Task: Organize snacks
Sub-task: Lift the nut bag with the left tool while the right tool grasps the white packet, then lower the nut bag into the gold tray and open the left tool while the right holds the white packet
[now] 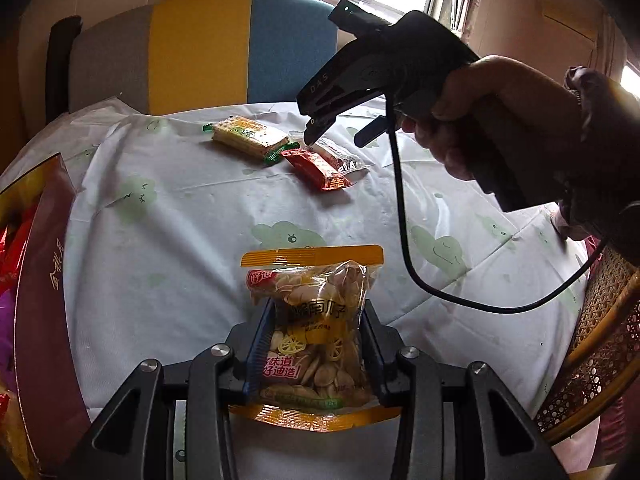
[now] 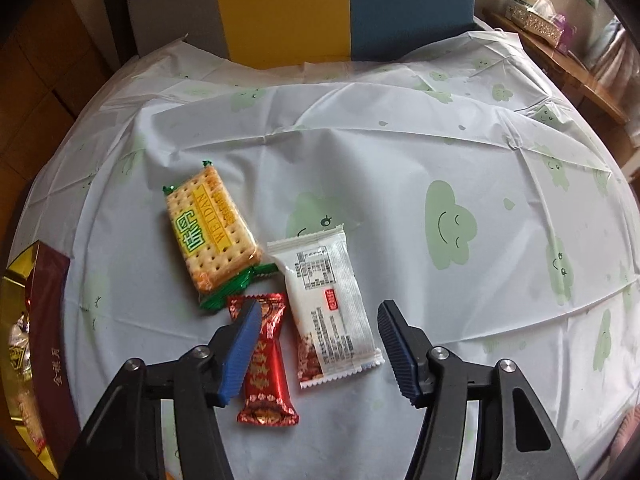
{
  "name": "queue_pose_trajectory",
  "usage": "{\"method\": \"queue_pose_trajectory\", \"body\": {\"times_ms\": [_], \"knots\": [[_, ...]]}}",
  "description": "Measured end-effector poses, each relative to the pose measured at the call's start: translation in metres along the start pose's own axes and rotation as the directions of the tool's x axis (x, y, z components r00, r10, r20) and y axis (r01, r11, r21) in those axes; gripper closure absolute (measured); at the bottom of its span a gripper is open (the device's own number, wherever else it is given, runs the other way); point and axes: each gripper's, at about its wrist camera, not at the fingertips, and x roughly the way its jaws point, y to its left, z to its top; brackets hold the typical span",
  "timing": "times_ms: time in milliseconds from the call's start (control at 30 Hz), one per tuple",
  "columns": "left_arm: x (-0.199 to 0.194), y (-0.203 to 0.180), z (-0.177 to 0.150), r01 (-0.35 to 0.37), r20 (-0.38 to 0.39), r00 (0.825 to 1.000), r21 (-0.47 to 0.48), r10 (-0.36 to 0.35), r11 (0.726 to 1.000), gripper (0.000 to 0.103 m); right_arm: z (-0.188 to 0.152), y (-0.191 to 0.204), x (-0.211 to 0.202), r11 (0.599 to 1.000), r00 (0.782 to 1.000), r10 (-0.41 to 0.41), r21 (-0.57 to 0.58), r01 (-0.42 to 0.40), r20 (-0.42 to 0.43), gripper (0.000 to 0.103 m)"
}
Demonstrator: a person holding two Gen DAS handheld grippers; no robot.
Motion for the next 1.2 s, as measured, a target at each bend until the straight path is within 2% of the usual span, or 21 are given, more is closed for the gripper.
{"method": "queue_pose_trajectory", "body": {"times_ms": [100,167,267,300,333,467,633,667,967,1200], "knots": [[0.000,0.000,0.000,-0.002,0.001,1.000,-0.002,0.002,1.000,0.061,0.002,-0.004,0.013,1.000,0.999,-0.009,0.006,0.009,-0.031,0.042],[0.000,-0.001,0.000,-0.004,0.002,1.000,-0.002,0.004,1.000,0.061,0.002,-0.006,0.018,1.000,0.999,-0.007,0.003,0.007,-0.051,0.061],[0.000,-0.001,0.000,-0.007,0.001,1.000,-0.001,0.007,1.000,0.061,-0.004,-0.011,0.012,1.000,0.997,0.005,-0.023,-0.006,-0.071,0.064],[0.000,-0.001,0.000,-0.009,0.002,1.000,-0.001,0.009,1.000,0.061,-0.008,-0.012,0.010,0.999,0.997,-0.006,-0.046,0.003,-0.077,0.068],[0.000,-0.001,-0.001,-0.010,0.002,1.000,-0.001,0.010,1.000,0.061,-0.013,-0.014,0.008,0.998,0.996,-0.024,-0.068,0.018,-0.082,0.069],[0.000,-0.004,-0.001,-0.023,0.003,1.000,0.011,0.023,1.000,0.061,-0.039,-0.027,-0.008,0.994,0.992,-0.043,-0.105,0.031,-0.115,0.069],[-0.002,-0.009,-0.002,-0.040,0.002,0.999,0.017,0.040,0.999,0.061,-0.077,-0.030,-0.019,0.989,0.985,0.003,-0.147,-0.029,-0.172,0.068],[-0.003,-0.009,-0.002,-0.041,0.001,0.999,0.012,0.041,0.999,0.061,-0.082,-0.030,-0.019,0.988,0.984,0.017,-0.148,-0.044,-0.180,0.066],[-0.008,-0.006,0.004,-0.038,-0.024,0.999,-0.038,0.037,0.999,0.065,-0.105,-0.027,-0.023,0.980,0.992,0.017,-0.196,-0.041,-0.125,0.063],[-0.032,-0.005,0.013,-0.014,0.002,1.000,-0.063,0.015,0.998,0.075,-0.117,-0.019,-0.031,0.976,0.994,0.006,-0.218,-0.029,-0.106,0.063]]}}
